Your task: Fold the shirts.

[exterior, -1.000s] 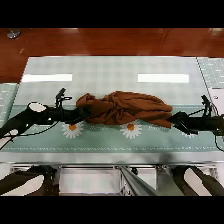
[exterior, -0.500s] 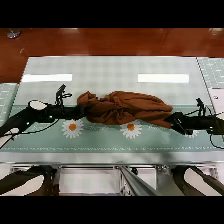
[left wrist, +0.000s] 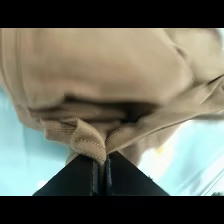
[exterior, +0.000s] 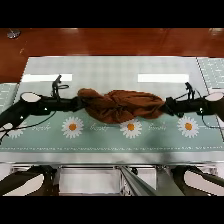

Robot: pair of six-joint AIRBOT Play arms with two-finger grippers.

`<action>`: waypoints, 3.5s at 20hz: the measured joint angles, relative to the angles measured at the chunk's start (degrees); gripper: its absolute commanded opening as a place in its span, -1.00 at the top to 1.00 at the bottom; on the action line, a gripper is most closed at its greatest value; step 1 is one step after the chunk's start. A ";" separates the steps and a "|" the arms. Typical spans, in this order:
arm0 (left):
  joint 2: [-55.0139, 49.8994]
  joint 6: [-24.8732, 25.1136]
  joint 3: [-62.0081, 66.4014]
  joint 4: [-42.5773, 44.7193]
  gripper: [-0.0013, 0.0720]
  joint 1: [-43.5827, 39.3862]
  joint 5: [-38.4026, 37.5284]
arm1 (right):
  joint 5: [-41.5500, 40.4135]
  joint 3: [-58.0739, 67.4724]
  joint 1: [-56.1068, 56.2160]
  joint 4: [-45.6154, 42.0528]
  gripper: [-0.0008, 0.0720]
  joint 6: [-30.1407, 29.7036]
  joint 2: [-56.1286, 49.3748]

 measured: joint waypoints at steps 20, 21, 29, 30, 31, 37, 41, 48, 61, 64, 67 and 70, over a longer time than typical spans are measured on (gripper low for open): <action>38.80 -16.79 41.55 22.10 0.90 15.39 -24.15 | 26.29 55.19 2.19 -17.44 0.89 7.96 39.63; 39.47 -18.45 40.30 23.98 0.90 15.50 -27.82 | 28.26 52.24 2.19 -18.34 0.88 9.09 41.51; 37.64 -22.58 11.89 28.00 0.90 15.32 -32.89 | 28.87 13.66 2.19 -18.08 0.88 11.41 47.87; 35.98 -22.14 7.91 27.23 0.90 14.78 -30.71 | 26.69 9.57 2.19 -18.05 0.88 11.23 47.19; 34.07 -21.44 4.87 26.27 0.90 14.01 -28.17 | 24.02 6.19 2.19 -18.23 0.88 11.13 46.01; 17.38 -18.16 -0.44 23.21 0.88 4.20 -2.89 | 6.84 0.55 2.19 -19.85 0.88 10.60 26.77; 4.96 -17.68 6.21 21.57 -0.95 -0.02 3.28 | 3.34 7.04 2.16 -17.88 -0.74 10.38 9.86; 0.85 -19.63 17.22 32.76 -0.95 12.26 -13.16 | 14.14 20.41 -8.76 -21.73 -0.74 6.80 1.16; 14.58 -14.03 -20.44 14.03 -0.95 20.04 -5.44 | 7.10 -11.19 -22.36 -7.61 -0.72 -1.99 12.37; 13.70 -12.79 -22.05 8.24 -0.95 12.72 0.87 | 6.32 -12.31 -20.13 -6.86 -0.72 -2.51 12.59; 11.08 -12.17 -22.34 3.45 -0.69 3.58 7.41 | 5.35 -12.70 -18.86 -6.84 -0.72 -2.56 12.66; 8.72 -11.13 -21.20 3.61 0.90 -1.73 10.23 | 4.74 -12.83 -18.38 -6.80 -0.72 -2.29 12.66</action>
